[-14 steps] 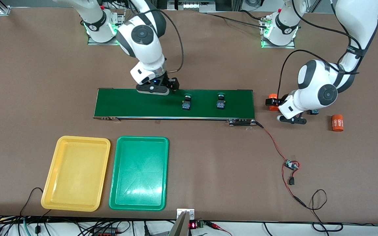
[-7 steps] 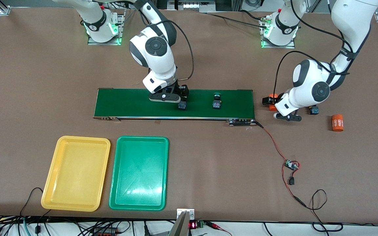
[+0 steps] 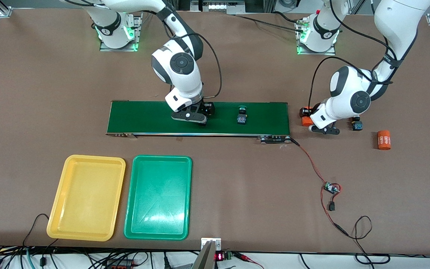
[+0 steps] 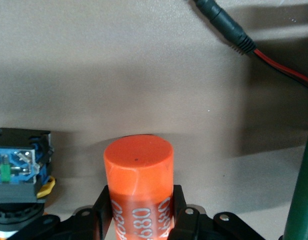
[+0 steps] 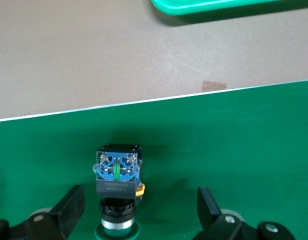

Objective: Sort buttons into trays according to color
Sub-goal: 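Lift the cylinder with the left gripper while the right gripper carries the button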

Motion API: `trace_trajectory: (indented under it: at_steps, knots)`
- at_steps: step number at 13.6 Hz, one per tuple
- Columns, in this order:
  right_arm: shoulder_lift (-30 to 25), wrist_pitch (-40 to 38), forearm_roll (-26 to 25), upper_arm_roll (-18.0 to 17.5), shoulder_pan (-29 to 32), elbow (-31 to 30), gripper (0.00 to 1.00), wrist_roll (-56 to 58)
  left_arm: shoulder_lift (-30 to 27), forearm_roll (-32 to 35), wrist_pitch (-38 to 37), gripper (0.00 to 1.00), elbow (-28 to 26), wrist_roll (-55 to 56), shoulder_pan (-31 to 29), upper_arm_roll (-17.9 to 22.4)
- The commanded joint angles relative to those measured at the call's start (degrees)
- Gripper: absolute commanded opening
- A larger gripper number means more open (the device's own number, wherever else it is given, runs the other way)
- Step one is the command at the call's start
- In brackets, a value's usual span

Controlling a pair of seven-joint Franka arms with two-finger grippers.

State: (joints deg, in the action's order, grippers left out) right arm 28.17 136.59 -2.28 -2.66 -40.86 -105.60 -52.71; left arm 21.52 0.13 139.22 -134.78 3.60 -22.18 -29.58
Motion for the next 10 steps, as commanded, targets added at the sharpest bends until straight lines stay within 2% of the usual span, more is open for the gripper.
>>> trace_trajectory:
  at_steps: [1, 4, 6, 7, 8, 9, 10]
  knots:
    - [1.36, -0.62, 0.79, 0.2, -0.45, 1.45, 1.0, -0.9, -2.79, -1.19, -0.96, 0.0, -0.14, -1.49, -0.67, -0.57]
    - [2.24, -0.53, 0.7, 0.2, -0.37, 1.45, 1.0, -0.73, -7.53, -0.92, -7.0, 0.0, 3.98, -1.4, -0.06, -1.36]
    - [2.33, -0.53, 0.7, 0.2, -0.28, 1.45, 0.81, -0.38, -8.07, -0.66, -13.76, 0.0, 10.12, -3.31, 1.08, -2.23]
    - [2.33, -0.62, 0.7, 0.2, -0.19, 1.45, 0.6, -0.11, -7.81, -0.66, -17.02, 0.0, 12.85, -6.2, 2.13, -2.5]
    - [2.33, -0.62, 0.62, 0.2, -0.02, 1.45, 0.31, -0.02, -7.72, -0.66, -17.75, 0.0, 13.83, -10.23, 3.79, -2.59]
    - [2.24, -0.79, 0.7, 0.11, 0.25, 1.54, 0.09, -0.11, -7.72, -0.66, -17.75, 0.0, 14.02, -15.67, 5.46, -2.85]
    - [1.98, -2.1, 0.79, 0.2, 0.34, 2.32, 0.0, -0.11, -7.46, -0.74, -17.67, 0.0, 14.8, -20.34, 6.61, -3.63]
